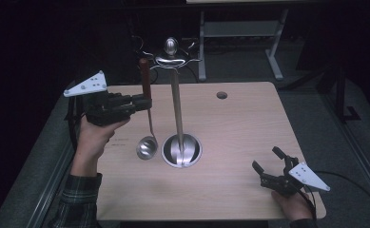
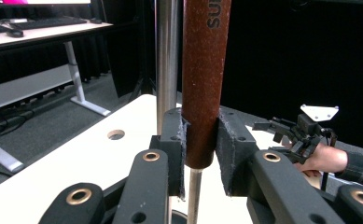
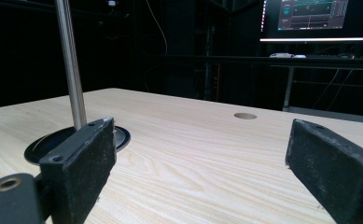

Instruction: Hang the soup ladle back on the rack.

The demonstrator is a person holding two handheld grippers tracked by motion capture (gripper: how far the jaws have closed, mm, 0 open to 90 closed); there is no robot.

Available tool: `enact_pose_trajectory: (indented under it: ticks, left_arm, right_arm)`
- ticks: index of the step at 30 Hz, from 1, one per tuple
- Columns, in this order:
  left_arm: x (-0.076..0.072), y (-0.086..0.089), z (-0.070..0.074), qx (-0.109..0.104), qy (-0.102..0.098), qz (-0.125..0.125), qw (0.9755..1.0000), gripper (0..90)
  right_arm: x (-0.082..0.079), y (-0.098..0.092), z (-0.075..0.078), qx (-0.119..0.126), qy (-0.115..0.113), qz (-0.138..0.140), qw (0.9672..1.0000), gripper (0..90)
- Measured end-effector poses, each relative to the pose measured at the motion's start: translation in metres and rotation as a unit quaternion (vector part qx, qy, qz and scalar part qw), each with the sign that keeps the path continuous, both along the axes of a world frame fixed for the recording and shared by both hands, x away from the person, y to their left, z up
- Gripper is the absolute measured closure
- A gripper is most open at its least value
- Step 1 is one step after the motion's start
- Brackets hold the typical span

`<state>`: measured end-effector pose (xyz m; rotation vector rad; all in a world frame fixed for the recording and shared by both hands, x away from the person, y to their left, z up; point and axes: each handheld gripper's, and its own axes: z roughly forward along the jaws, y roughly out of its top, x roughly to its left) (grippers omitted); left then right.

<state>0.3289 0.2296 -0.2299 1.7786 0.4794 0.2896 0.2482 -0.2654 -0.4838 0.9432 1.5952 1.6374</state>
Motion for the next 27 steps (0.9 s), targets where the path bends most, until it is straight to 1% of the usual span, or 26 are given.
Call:
enact_pose_trajectory:
  ticks: [11, 18, 27]
  left_arm:
    - [0.005, -0.006, -0.001, 0.005, 0.006, -0.002, 1.0000, 73.9]
    - [0.011, -0.013, -0.005, 0.013, 0.013, -0.004, 0.9998, 74.0]
    - [0.012, -0.014, -0.008, 0.013, 0.010, -0.007, 0.9998, 73.7]
  right_arm:
    - [0.000, 0.000, 0.000, 0.000, 0.000, 0.000, 1.0000, 7.9]
    - [0.000, 0.000, 0.000, 0.001, 0.000, 0.000, 1.0000, 7.9]
    - [0.000, 0.000, 0.000, 0.001, 0.000, 0.000, 1.0000, 7.9]
